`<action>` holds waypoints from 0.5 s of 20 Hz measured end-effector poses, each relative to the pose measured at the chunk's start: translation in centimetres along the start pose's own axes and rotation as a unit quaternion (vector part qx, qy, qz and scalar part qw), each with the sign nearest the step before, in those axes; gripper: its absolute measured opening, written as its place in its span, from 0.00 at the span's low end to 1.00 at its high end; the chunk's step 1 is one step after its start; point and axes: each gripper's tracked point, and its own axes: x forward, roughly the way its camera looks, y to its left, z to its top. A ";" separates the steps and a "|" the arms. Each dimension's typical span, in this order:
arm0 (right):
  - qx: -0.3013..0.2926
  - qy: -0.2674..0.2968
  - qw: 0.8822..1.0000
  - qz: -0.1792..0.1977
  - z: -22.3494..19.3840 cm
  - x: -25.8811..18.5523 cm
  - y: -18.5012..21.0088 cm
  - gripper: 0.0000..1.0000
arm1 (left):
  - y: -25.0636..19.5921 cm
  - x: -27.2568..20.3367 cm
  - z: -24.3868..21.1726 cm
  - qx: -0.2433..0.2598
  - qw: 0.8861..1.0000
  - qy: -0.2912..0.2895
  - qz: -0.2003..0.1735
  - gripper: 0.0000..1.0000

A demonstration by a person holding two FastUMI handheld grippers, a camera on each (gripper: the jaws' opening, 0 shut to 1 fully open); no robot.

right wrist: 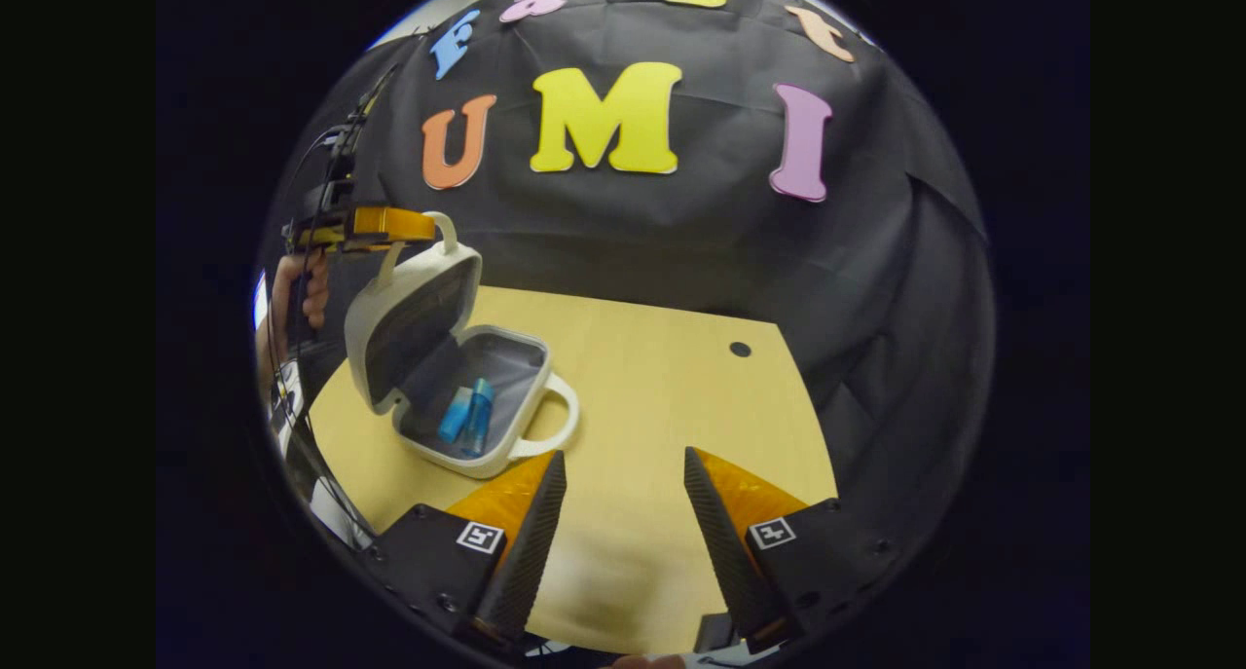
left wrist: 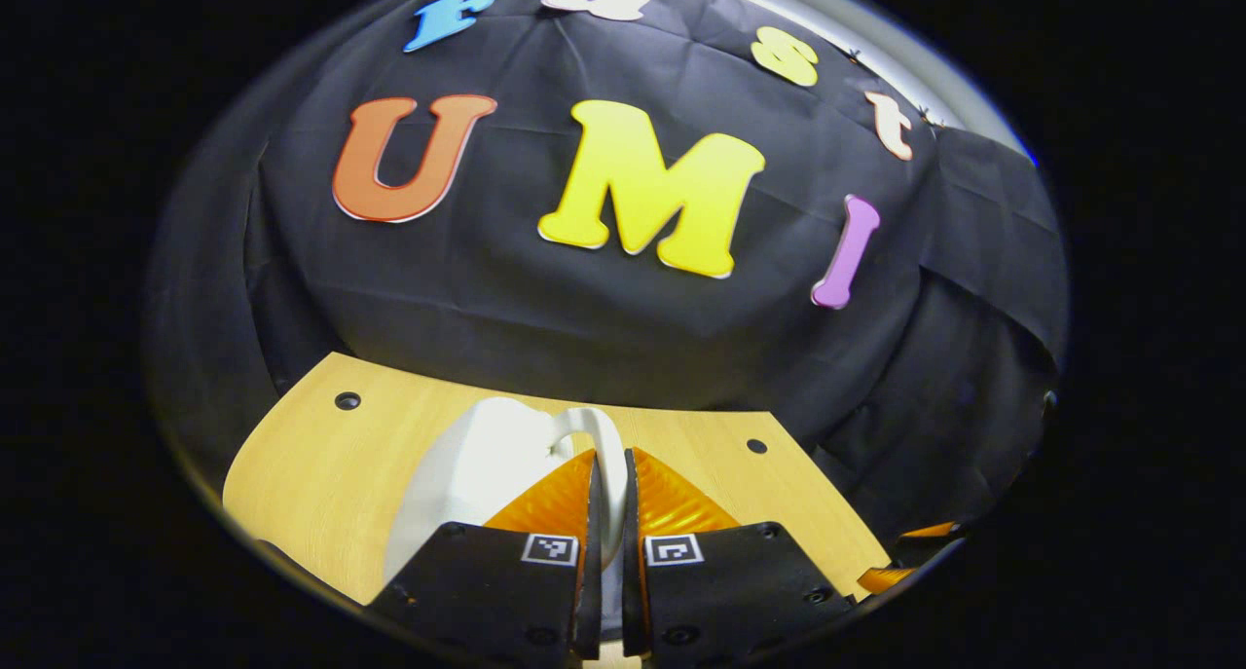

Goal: First open the suitcase, pack the skin care products into it, and then close the suitcase.

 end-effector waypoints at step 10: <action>0.028 0.028 0.997 -0.069 -3.3 -2.2 -8.6 0.73 | -8.0 6.3 -12.9 0.132 0.987 0.091 -0.009 0.11</action>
